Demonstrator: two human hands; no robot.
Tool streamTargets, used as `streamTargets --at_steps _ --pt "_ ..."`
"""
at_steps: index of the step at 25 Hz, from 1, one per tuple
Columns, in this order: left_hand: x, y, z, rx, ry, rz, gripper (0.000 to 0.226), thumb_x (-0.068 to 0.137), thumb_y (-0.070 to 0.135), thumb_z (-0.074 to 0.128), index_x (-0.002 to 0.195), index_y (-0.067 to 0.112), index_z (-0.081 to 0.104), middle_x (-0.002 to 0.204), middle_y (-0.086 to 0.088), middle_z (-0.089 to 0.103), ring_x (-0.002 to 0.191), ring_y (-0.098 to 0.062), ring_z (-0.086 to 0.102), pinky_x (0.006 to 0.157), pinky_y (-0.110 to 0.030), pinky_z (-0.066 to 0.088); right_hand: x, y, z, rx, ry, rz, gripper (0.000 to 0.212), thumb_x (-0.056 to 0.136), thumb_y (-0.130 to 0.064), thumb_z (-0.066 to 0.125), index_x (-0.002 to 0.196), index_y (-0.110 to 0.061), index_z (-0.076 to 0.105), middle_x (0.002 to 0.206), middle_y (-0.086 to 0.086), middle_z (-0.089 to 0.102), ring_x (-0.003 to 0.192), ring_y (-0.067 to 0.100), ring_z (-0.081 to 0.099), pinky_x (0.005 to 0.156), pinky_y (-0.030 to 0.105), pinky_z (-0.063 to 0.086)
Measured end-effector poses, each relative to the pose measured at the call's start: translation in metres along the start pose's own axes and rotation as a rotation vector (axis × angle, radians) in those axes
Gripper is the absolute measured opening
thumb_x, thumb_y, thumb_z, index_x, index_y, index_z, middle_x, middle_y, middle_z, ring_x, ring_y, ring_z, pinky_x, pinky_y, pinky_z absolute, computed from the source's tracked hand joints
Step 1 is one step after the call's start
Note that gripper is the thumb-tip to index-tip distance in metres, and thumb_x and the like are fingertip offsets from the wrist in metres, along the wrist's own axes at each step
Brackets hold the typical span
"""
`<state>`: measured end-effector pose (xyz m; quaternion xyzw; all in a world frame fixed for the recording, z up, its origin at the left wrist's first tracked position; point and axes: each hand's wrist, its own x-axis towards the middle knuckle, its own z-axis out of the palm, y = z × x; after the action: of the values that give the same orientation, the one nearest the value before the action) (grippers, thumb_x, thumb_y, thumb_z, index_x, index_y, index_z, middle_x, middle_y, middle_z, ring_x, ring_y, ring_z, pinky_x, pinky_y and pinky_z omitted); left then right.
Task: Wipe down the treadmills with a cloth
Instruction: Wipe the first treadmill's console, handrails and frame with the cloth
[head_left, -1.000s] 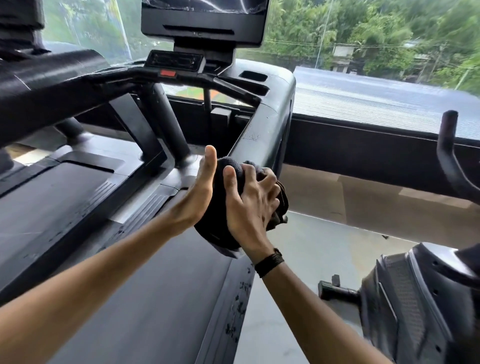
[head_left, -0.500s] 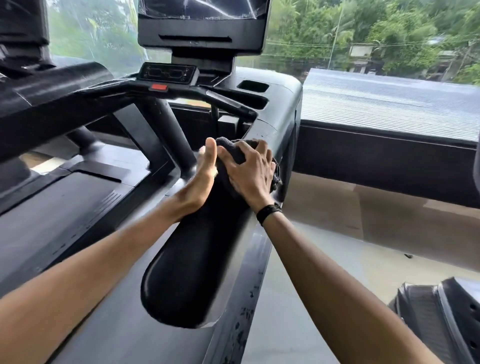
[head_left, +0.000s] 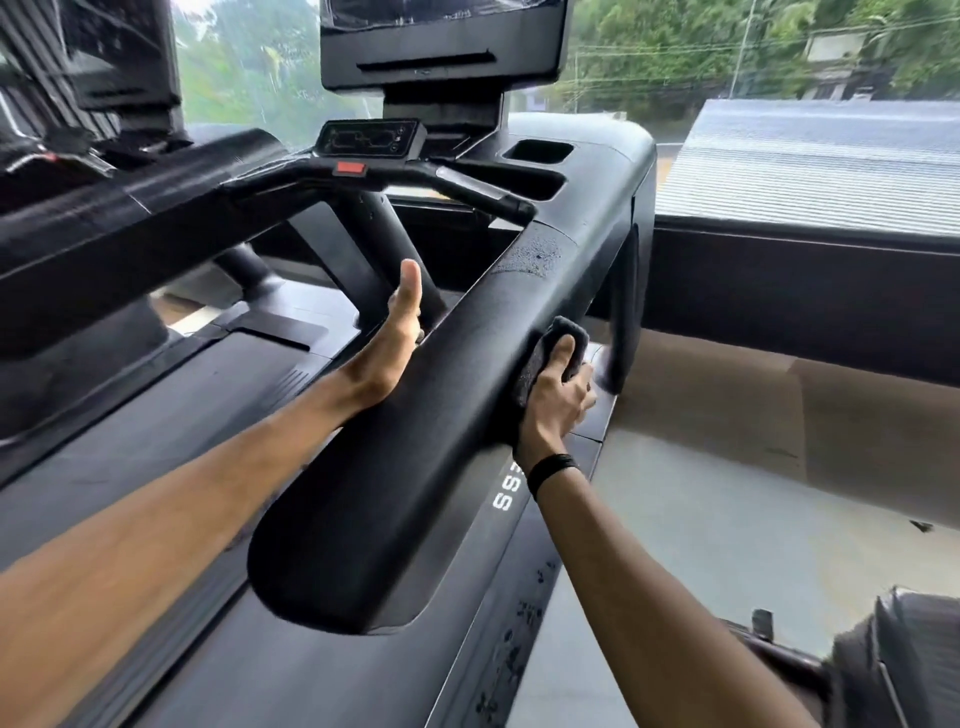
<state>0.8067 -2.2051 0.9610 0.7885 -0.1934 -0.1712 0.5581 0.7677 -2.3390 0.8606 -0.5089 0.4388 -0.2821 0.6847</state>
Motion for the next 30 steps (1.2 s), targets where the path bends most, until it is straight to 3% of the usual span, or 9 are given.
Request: streamTargets --at_steps 3,5,7,9,11,14,20,27,30 --pt "0.002 -0.003 0.001 0.022 0.056 0.049 0.099 0.047 0.099 0.019 0.127 0.042 0.035 0.123 0.013 0.043 0.105 -0.006 0.045 0.096 -0.024 0.04 -0.043 0.02 -0.005 -0.003 0.031 -0.067 0.056 0.096 -0.064 0.04 0.126 -0.019 0.055 0.135 0.014 0.046 0.129 0.032 0.043 0.111 0.041 0.032" --pt "0.002 -0.002 0.002 0.039 0.089 0.047 0.062 0.059 0.092 0.014 0.095 0.044 0.031 0.094 0.019 0.031 0.087 -0.005 0.036 0.078 -0.018 0.036 -0.077 0.019 -0.008 -0.054 0.037 -0.375 0.057 0.088 -0.066 0.041 0.118 -0.022 0.061 0.128 0.005 0.049 0.124 0.023 0.043 0.109 0.037 0.032" --pt "0.006 -0.008 0.002 -0.038 0.109 0.089 0.055 0.072 0.08 0.011 0.108 0.044 0.033 0.113 0.018 0.036 0.107 -0.009 0.04 0.093 -0.019 0.034 -0.091 0.006 -0.005 -0.272 -0.038 -0.678 0.049 0.086 -0.065 0.046 0.112 -0.028 0.064 0.13 0.001 0.048 0.122 0.019 0.039 0.104 0.033 0.029" --pt "0.009 -0.014 -0.001 -0.105 0.128 0.097 0.09 0.076 0.082 0.016 0.137 0.02 0.04 0.14 0.001 0.041 0.13 -0.017 0.041 0.112 -0.035 0.029 -0.083 -0.013 0.002 -0.483 -0.131 -0.86 0.044 0.086 -0.065 0.051 0.109 -0.031 0.065 0.13 0.001 0.046 0.119 0.021 0.039 0.098 0.036 0.03" --pt "0.009 -0.016 -0.006 -0.098 0.11 0.124 0.106 0.076 0.089 0.022 0.13 0.001 0.045 0.136 -0.02 0.051 0.125 -0.021 0.051 0.112 -0.045 0.033 -0.062 -0.032 0.015 -0.598 -0.206 -0.94 0.042 0.085 -0.066 0.054 0.107 -0.032 0.067 0.127 0.0 0.048 0.115 0.022 0.042 0.095 0.037 0.032" --pt "0.004 -0.017 -0.007 0.018 0.085 0.176 0.116 0.064 0.099 0.026 0.152 0.024 0.022 0.16 -0.004 0.025 0.146 -0.011 0.028 0.12 -0.036 0.022 -0.023 -0.056 0.031 -0.676 -0.268 -0.997 0.043 0.084 -0.068 0.055 0.106 -0.034 0.07 0.122 -0.003 0.05 0.113 0.021 0.046 0.094 0.037 0.032" --pt "-0.002 -0.011 -0.002 0.173 0.02 0.224 0.118 0.062 0.101 0.02 0.157 0.03 0.011 0.16 0.014 0.023 0.139 0.004 0.034 0.106 -0.013 0.029 0.056 -0.085 0.046 -0.57 -0.15 -0.751 0.048 0.083 -0.069 0.057 0.104 -0.028 0.071 0.12 0.002 0.051 0.118 0.026 0.047 0.103 0.04 0.035" --pt "0.026 -0.042 -0.024 0.1 -0.074 0.191 0.09 0.085 0.076 0.041 0.154 0.02 0.023 0.159 0.006 0.027 0.147 -0.021 0.027 0.116 -0.038 0.028 0.083 -0.029 0.014 -0.023 0.0 -0.042 0.055 0.097 -0.057 0.05 0.134 -0.018 0.054 0.137 0.02 0.047 0.129 0.034 0.045 0.107 0.034 0.034" --pt "0.024 -0.013 -0.007 0.213 -0.013 0.217 0.114 0.065 0.099 0.025 0.156 0.033 0.004 0.16 0.019 0.011 0.137 0.014 0.026 0.118 -0.029 0.02 0.027 -0.006 0.01 0.009 0.035 -0.1 0.055 0.095 -0.059 0.049 0.123 -0.013 0.058 0.129 0.017 0.049 0.123 0.033 0.047 0.105 0.037 0.036"
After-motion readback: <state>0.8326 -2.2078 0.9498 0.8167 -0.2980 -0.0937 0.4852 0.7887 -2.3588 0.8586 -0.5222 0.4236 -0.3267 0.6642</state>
